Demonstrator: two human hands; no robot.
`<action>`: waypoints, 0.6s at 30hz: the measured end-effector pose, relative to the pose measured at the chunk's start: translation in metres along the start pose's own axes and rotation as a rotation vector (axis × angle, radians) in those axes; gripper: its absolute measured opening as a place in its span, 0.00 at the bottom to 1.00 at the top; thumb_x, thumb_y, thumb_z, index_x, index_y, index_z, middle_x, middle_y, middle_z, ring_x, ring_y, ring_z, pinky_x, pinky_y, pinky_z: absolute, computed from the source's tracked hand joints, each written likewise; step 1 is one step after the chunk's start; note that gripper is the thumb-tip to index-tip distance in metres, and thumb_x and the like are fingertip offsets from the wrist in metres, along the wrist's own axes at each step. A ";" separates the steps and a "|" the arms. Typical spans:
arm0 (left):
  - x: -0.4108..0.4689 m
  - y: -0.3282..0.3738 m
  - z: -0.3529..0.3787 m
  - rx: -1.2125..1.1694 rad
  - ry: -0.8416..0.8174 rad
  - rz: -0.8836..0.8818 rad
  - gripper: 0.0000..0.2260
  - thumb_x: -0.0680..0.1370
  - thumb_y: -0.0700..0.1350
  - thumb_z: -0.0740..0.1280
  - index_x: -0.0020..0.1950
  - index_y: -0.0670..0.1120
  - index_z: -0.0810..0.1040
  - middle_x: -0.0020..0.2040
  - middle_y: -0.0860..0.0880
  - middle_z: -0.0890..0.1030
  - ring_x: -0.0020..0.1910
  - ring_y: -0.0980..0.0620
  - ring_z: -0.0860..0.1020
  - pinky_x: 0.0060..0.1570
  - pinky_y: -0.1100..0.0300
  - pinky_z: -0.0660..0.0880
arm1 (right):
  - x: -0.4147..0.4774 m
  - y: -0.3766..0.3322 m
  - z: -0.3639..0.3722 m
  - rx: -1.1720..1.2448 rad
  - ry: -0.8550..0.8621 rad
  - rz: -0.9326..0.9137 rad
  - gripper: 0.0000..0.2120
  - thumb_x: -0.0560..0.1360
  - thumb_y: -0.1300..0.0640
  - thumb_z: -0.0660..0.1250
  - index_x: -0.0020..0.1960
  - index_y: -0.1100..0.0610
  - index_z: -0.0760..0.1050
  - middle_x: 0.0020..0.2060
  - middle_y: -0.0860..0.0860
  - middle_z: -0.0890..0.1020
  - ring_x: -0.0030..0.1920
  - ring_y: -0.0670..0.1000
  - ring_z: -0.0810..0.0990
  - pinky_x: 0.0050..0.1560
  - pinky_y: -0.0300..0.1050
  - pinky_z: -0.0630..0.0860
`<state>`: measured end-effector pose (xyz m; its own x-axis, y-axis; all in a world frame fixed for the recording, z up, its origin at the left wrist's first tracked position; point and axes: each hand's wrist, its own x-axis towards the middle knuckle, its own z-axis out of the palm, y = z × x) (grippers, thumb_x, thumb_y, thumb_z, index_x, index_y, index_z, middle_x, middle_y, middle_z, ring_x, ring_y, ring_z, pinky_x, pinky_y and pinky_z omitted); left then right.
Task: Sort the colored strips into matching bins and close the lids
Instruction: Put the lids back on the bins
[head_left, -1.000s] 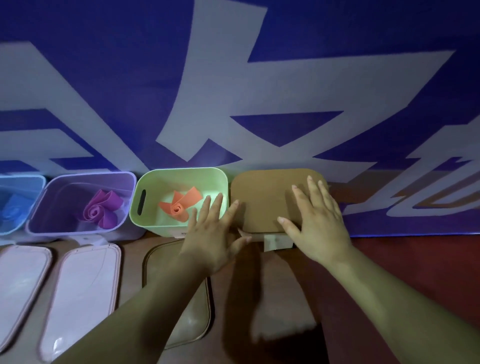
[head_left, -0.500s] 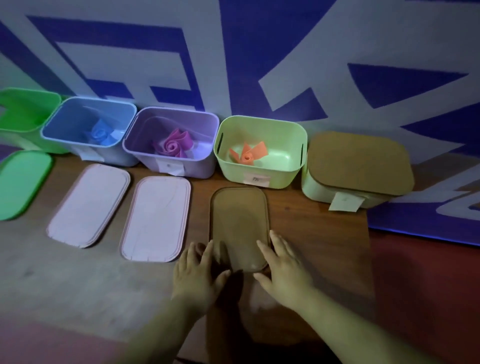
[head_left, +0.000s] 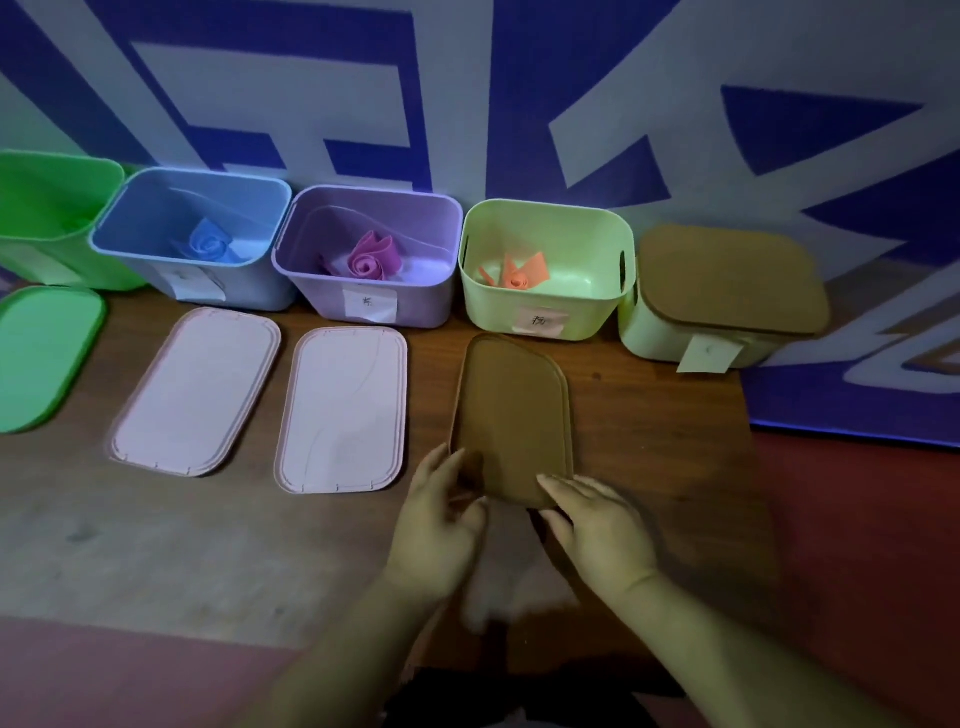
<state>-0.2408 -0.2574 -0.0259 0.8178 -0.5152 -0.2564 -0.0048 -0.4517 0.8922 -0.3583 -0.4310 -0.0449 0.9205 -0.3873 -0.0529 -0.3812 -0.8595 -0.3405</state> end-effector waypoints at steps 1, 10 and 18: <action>0.002 0.010 -0.006 -0.024 0.018 0.033 0.24 0.75 0.36 0.70 0.70 0.47 0.74 0.74 0.52 0.66 0.61 0.63 0.77 0.57 0.71 0.74 | 0.000 -0.004 -0.007 -0.023 0.074 -0.030 0.22 0.64 0.54 0.82 0.58 0.50 0.83 0.49 0.46 0.87 0.51 0.52 0.86 0.49 0.46 0.82; 0.027 0.080 -0.054 0.169 -0.013 0.428 0.32 0.74 0.52 0.71 0.76 0.60 0.62 0.76 0.57 0.62 0.74 0.64 0.60 0.70 0.70 0.60 | 0.011 -0.044 -0.092 0.228 0.341 -0.008 0.17 0.78 0.51 0.67 0.67 0.46 0.77 0.55 0.44 0.84 0.52 0.46 0.84 0.49 0.44 0.82; 0.058 0.082 -0.059 0.403 -0.128 0.362 0.42 0.69 0.73 0.64 0.76 0.69 0.45 0.81 0.54 0.46 0.80 0.54 0.45 0.76 0.46 0.56 | 0.048 -0.053 -0.138 0.943 0.411 0.348 0.14 0.80 0.57 0.66 0.64 0.46 0.78 0.54 0.41 0.84 0.56 0.41 0.82 0.58 0.51 0.81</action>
<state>-0.1593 -0.2812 0.0545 0.6470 -0.7621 -0.0253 -0.5127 -0.4593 0.7253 -0.3056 -0.4503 0.0997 0.6085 -0.7931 -0.0270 -0.2343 -0.1470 -0.9610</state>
